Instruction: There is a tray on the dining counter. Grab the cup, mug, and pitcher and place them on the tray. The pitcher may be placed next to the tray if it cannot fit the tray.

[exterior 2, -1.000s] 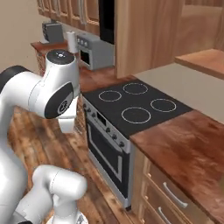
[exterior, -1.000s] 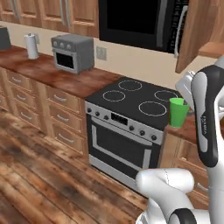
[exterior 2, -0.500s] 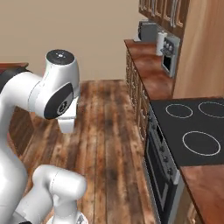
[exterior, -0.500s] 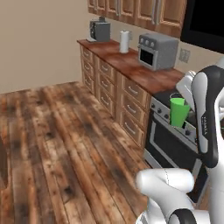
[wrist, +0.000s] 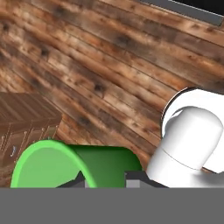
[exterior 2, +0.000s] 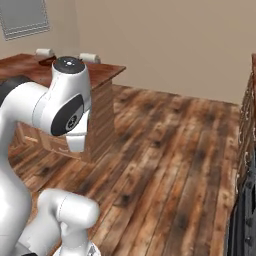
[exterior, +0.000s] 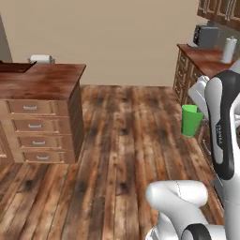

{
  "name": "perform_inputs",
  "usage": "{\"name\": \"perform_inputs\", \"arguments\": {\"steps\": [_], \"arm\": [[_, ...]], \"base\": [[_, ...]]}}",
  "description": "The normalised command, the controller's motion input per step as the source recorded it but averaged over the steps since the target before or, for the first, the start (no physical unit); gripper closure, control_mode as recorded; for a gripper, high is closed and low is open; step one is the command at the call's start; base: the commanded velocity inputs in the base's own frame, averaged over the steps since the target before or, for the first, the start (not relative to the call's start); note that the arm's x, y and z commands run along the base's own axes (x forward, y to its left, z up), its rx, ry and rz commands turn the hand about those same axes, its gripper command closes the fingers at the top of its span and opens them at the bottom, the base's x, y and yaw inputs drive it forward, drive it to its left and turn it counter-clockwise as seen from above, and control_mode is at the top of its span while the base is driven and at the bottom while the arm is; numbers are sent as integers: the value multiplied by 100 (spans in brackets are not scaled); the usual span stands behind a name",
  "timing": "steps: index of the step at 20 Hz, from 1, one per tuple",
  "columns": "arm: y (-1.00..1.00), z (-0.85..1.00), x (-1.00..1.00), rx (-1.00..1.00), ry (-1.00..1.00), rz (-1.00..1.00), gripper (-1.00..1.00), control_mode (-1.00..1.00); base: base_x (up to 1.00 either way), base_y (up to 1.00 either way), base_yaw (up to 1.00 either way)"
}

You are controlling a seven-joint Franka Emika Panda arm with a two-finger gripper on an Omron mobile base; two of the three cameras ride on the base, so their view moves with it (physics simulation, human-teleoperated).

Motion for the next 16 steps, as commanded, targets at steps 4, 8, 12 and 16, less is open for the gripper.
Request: {"name": "perform_inputs", "arguments": {"steps": [4, 8, 12, 16], "arm": [[0, 0, 0, 0, 0, 0, 100, 100], [0, 0, 0, 0, 0, 0, 100, 100], [0, 0, 0, 0, 0, 0, 100, 100], [0, 0, 0, 0, 0, 0, 100, 100]], "base": [[40, 13, 49], [83, -1, 17], [100, -22, 2], [100, -27, 0]]}}
